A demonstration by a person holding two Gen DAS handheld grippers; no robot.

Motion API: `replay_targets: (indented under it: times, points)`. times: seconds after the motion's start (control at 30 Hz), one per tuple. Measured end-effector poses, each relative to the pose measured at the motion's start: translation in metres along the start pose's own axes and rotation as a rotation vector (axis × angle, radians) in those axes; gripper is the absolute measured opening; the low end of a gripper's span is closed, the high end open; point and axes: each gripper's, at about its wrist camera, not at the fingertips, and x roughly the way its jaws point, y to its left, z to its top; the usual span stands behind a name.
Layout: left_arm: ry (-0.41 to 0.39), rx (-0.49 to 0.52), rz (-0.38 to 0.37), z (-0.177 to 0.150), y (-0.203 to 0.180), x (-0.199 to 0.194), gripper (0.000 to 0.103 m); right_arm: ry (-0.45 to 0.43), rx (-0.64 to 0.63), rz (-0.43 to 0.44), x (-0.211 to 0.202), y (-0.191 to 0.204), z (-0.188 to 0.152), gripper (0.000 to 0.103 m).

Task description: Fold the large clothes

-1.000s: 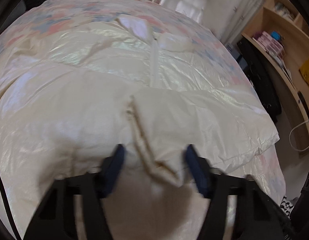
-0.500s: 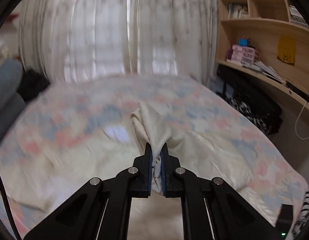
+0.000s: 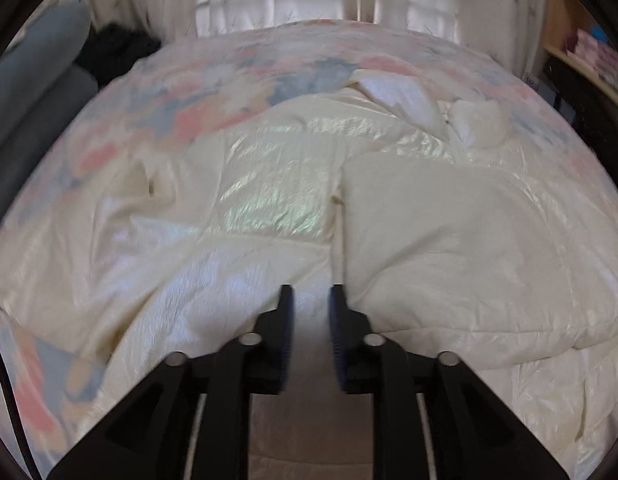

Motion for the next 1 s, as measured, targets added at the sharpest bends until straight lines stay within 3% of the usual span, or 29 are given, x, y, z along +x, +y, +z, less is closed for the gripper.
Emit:
replay_targets:
  times: [0.03,0.1,0.17,0.33,0.57,0.67,0.77,1.0]
  points:
    - [-0.009,-0.024,-0.017,0.002,0.006,-0.003,0.031,-0.001,0.006,-0.005,-0.002,-0.004,0.006,0.067]
    - [-0.017,-0.069,-0.047,0.009,0.013,-0.007,0.057,-0.001,0.021,-0.009,-0.004,-0.014,0.019,0.068]
    - [-0.026,-0.115,-0.096,0.016,0.02,-0.009,0.071,-0.005,0.029,-0.004,-0.003,-0.024,0.036,0.07]
    - [0.022,-0.154,-0.18,0.028,0.02,0.004,0.072,0.005,0.078,0.023,0.024,-0.049,0.083,0.073]
    - [0.003,-0.208,-0.314,0.041,0.019,0.008,0.072,0.054,0.233,0.091,0.09,-0.093,0.135,0.073]
    - [-0.013,-0.236,-0.33,0.046,0.025,0.007,0.072,0.049,0.301,0.112,0.113,-0.112,0.149,0.073]
    - [-0.016,-0.196,-0.313,0.049,0.021,0.01,0.076,0.054,0.364,0.167,0.132,-0.126,0.154,0.073]
    - [0.127,-0.091,-0.335,0.043,-0.011,0.048,0.076,0.065,0.345,0.2,0.149,-0.128,0.155,0.073]
